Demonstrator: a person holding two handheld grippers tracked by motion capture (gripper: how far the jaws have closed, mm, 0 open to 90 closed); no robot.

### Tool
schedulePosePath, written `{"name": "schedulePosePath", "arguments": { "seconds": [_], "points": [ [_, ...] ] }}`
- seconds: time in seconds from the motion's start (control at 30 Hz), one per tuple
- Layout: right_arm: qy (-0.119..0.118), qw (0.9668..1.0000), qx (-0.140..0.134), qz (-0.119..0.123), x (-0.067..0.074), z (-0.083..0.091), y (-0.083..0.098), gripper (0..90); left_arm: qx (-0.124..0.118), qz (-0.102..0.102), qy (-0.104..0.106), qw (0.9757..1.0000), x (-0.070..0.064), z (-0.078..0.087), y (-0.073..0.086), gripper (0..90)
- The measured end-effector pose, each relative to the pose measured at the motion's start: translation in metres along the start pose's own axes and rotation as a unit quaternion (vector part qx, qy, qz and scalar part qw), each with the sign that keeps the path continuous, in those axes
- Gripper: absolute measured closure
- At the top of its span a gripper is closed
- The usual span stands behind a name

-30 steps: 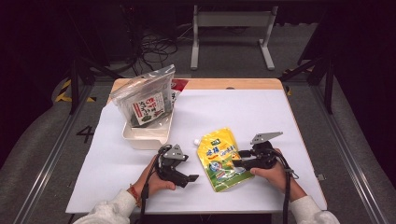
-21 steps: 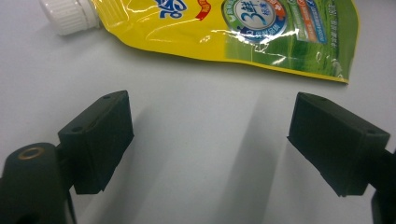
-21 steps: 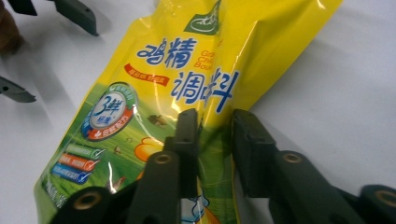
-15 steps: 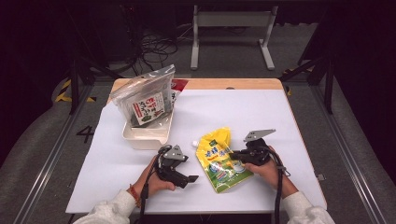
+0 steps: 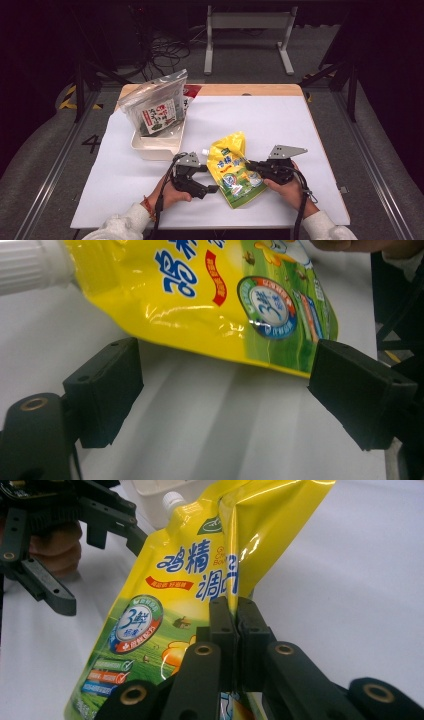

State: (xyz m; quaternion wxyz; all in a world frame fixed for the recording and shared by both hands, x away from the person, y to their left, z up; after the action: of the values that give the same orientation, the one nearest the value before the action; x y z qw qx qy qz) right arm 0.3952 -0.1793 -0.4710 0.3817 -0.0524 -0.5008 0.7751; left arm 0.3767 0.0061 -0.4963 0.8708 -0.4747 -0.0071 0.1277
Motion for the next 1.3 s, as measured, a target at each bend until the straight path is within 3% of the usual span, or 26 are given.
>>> {"name": "schedulePosePath", "arguments": {
  "seconds": [0.17, 0.3, 0.43, 0.53, 0.73, 0.8, 0.87, 1.0, 1.07, 1.3],
  "points": [
    [-0.005, 0.9992, -0.036, 0.014, 0.013, -0.001, -0.009, 87.7, -0.025, 0.009, -0.008, 0.9996, 0.000, 0.003, -0.009, 15.1],
    [-0.008, 0.9981, -0.059, 0.015, 0.021, -0.005, -0.014, 87.5, -0.042, 0.009, -0.029, 0.9986, 0.003, 0.008, -0.013, 18.3],
    [-0.019, 0.9969, -0.072, 0.023, 0.033, -0.011, -0.015, 87.3, -0.065, 0.005, -0.064, 0.9959, 0.007, 0.016, -0.020, 23.4],
    [-0.035, 0.9958, -0.081, 0.025, 0.041, -0.013, -0.016, 87.1, -0.074, 0.001, -0.079, 0.9941, 0.010, 0.021, -0.023, 33.6],
    [-0.031, 0.9957, -0.080, 0.033, 0.048, -0.014, -0.016, 84.2, -0.105, -0.027, -0.060, 0.9924, 0.004, 0.032, -0.030, 66.7],
    [-0.031, 0.9958, -0.083, 0.025, 0.047, -0.015, -0.017, 81.1, -0.105, -0.044, -0.059, 0.9917, 0.001, 0.035, -0.034, 73.9],
    [-0.025, 0.9960, -0.080, 0.031, 0.050, -0.016, -0.017, 78.0, -0.108, -0.049, -0.055, 0.9914, -0.002, 0.037, -0.036, 81.4],
    [-0.017, 0.9961, -0.078, 0.037, 0.055, -0.016, -0.019, 66.2, -0.101, -0.071, -0.058, 0.9907, -0.004, 0.043, -0.039, 83.1],
    [-0.006, 0.9965, -0.070, 0.045, 0.056, -0.015, -0.018, 52.6, -0.097, -0.079, -0.061, 0.9903, -0.005, 0.044, -0.039, 83.2],
    [0.023, 0.9968, -0.043, 0.064, 0.048, -0.001, -0.006, 39.2, -0.091, -0.111, -0.066, 0.9875, -0.011, 0.051, -0.043, 84.5]
  ]
}}
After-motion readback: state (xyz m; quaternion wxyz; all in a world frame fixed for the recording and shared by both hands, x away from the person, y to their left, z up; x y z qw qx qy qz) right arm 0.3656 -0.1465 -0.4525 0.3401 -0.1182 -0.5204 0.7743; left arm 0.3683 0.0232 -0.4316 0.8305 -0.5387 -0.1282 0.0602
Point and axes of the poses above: each handheld gripper's, and its own axes: z roughly backward along the jaws, y roughly out of its underside, x roughly to its left, the point moved 8 cm from there along -z, roughly forward along the jaws, and after that the axes turned 12 degrees about -z, right-handed, at the moved point
